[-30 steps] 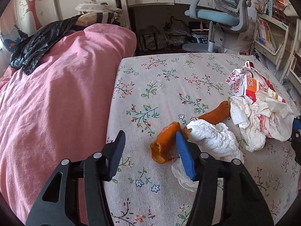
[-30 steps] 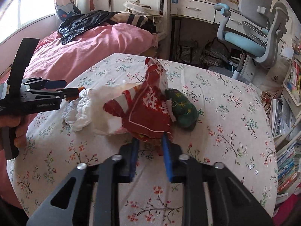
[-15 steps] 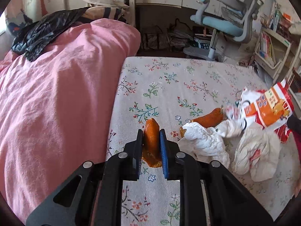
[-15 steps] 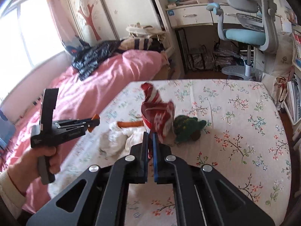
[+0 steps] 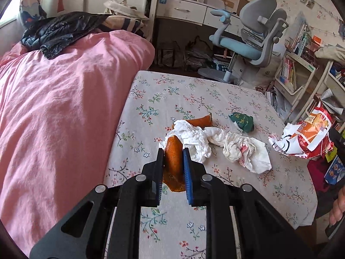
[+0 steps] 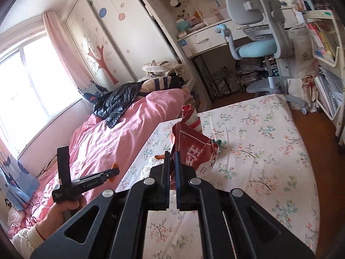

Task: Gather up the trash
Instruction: 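Carry the red wrapper and orange peel over the wastebasket with both tools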

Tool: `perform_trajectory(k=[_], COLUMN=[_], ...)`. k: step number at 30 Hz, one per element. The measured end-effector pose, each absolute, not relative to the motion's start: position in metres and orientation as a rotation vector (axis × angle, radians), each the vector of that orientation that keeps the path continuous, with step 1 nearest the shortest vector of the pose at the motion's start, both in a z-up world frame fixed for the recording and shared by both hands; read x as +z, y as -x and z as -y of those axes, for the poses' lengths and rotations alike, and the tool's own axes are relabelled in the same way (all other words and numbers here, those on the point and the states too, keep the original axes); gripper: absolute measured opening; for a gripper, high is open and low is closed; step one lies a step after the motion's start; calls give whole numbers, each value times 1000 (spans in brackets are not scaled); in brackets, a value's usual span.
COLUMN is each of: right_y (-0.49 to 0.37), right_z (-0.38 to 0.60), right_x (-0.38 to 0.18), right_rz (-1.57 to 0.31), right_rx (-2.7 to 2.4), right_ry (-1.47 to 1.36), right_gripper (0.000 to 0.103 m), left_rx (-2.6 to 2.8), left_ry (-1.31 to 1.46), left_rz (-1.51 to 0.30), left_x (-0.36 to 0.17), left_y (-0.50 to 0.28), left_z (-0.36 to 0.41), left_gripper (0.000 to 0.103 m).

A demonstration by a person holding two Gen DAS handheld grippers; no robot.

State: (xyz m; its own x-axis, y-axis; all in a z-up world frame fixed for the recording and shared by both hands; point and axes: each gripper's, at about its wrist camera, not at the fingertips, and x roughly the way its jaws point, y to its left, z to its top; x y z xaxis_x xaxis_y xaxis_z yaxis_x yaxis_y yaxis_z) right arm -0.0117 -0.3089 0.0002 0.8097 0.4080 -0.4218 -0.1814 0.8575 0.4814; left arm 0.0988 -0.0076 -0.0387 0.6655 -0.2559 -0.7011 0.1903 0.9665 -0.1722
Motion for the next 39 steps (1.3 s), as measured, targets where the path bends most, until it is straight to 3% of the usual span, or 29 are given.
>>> perform_trajectory(k=[25, 39], right_y=[76, 138], right_z=[299, 253], right_x=[-11, -30], right_rz=[-539, -636], right_rx=[437, 562], right_ry=[-527, -514], right_gripper=[4, 5], left_rx=[-293, -321], left_ry=[155, 154], left_rz=[-784, -800], left_x=[-26, -33], left_y=[-14, 42], left_z=[3, 8], left_gripper=[16, 16])
